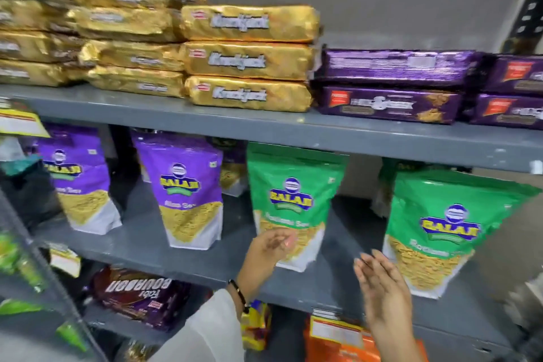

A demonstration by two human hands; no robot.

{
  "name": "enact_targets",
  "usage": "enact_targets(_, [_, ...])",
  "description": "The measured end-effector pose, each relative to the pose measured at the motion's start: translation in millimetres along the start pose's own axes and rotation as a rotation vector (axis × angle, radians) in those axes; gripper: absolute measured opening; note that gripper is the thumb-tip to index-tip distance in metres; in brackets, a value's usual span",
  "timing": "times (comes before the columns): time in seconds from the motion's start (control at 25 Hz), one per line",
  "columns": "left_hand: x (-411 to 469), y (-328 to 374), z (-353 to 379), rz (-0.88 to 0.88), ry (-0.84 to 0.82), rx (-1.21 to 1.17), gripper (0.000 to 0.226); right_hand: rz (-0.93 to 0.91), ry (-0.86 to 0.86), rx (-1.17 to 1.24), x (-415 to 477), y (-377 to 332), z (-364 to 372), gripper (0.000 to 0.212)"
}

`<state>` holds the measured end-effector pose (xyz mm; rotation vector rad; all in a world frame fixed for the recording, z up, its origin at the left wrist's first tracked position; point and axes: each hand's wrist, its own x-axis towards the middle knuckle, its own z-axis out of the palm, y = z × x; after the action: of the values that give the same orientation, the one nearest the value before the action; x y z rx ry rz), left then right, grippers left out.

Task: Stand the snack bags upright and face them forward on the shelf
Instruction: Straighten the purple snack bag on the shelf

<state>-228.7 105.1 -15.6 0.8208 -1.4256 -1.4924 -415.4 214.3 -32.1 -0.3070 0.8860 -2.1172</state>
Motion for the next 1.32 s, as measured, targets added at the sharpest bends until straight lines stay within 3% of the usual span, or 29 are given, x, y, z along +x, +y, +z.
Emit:
enact_targets(0.08, [-4, 5, -55, -0.012, 0.054, 0.002, 0.015, 0.053, -0.074, -0.003, -12, 32, 31, 0.01])
enact_targets(0.2, [-1, 15, -159, -0.018, 0.17, 0.02, 0.025, 0.146, -0.145, -0.095, -36, 109, 92, 0.061])
enact_targets(0.24, [2, 18, -187, -0.011, 0.211, 0.025, 0.025, 0.166, -0.154, -0.112, -40, 128, 111, 0.064])
enact_targets(0.4, [17, 23, -266, -0.027, 0.295, -0.074, 0.025, 0.228, -0.17, -0.291, -32, 182, 166, 0.021])
enact_targets(0.48, [25, 21, -294, -0.074, 0.285, -0.185, 0.026, 0.235, -0.167, -0.417, -21, 202, 182, 0.018])
enact_targets(0.6, [34, 21, -307, -0.126, 0.294, -0.201, 0.026, 0.23, -0.202, -0.546, -16, 221, 201, 0.03])
enact_targets(0.72, [43, 20, -305, -0.192, 0.189, -0.174, 0.04, 0.199, -0.266, -0.727, -14, 233, 214, 0.033])
enact_targets(0.84, [53, 16, -301, -0.211, 0.107, -0.134, 0.04, 0.277, -0.286, -0.837, -11, 237, 216, 0.035])
enact_targets(1.32, [60, 2, -321, -0.21, 0.103, -0.119, 0.038, 0.134, -0.182, -0.786, -25, 268, 226, 0.019])
